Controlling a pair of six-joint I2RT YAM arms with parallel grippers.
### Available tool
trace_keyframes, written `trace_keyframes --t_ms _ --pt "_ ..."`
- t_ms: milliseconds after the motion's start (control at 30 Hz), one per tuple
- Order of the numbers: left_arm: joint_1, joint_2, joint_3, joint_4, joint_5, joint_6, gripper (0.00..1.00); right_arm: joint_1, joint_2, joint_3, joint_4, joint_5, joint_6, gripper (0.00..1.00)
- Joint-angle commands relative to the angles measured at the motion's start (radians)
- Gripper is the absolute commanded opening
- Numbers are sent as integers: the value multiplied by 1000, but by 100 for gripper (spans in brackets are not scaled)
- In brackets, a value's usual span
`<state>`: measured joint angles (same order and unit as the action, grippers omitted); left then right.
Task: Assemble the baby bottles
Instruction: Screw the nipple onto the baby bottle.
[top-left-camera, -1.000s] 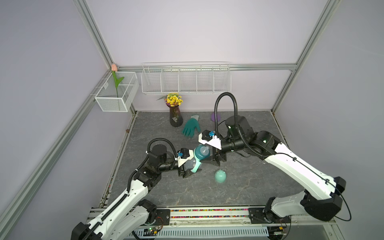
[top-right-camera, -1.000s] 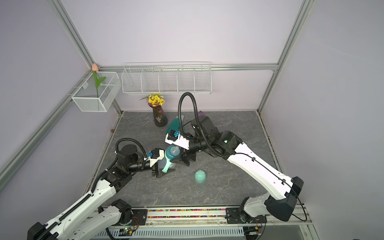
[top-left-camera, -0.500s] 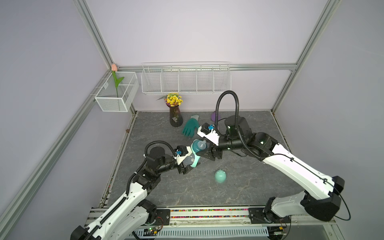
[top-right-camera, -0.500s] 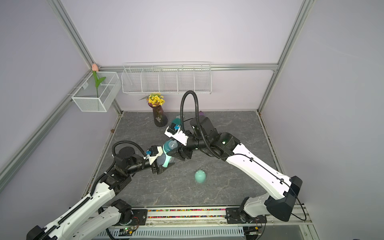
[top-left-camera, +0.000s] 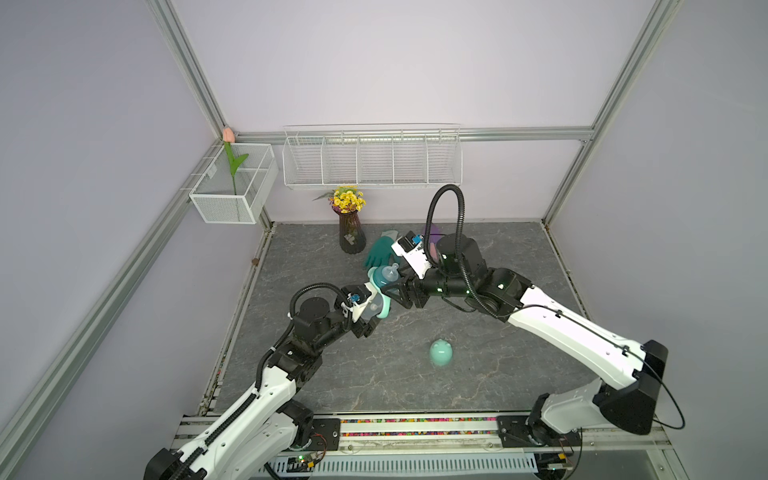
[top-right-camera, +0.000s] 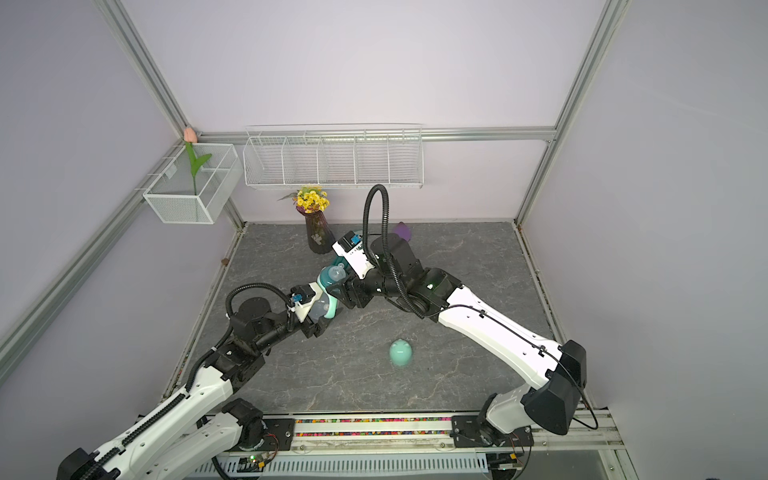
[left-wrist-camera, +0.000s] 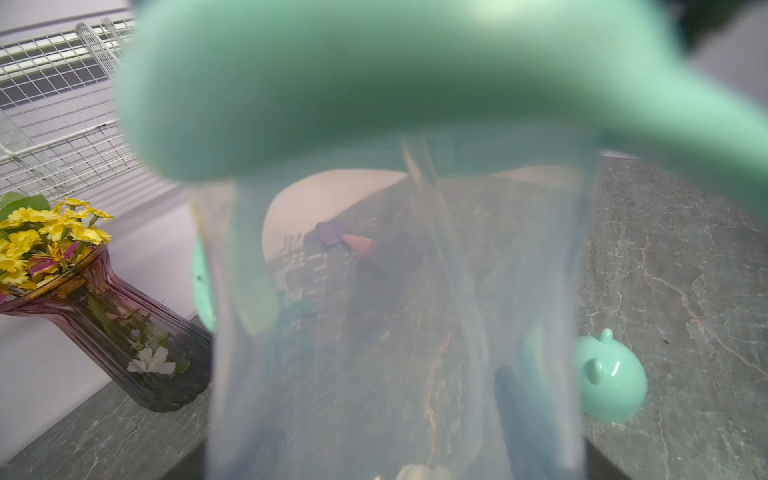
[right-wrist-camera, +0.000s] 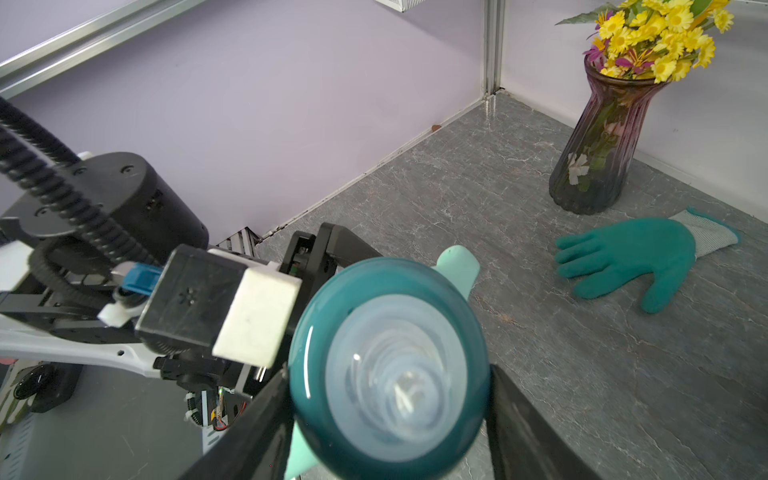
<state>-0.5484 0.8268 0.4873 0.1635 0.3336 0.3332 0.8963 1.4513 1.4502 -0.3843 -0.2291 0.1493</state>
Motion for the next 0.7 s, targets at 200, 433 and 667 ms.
trace_keyframes --t_ms 200,433,667 --pt "-3 12 0 58 147 67 0 -9 -3 4 51 -68 -17 50" --pt "-3 30 26 11 246 62 0 -10 2 15 25 -107 -92 64" --pt "-2 35 36 -3 288 58 0 -10 6 24 9 -96 -143 75"
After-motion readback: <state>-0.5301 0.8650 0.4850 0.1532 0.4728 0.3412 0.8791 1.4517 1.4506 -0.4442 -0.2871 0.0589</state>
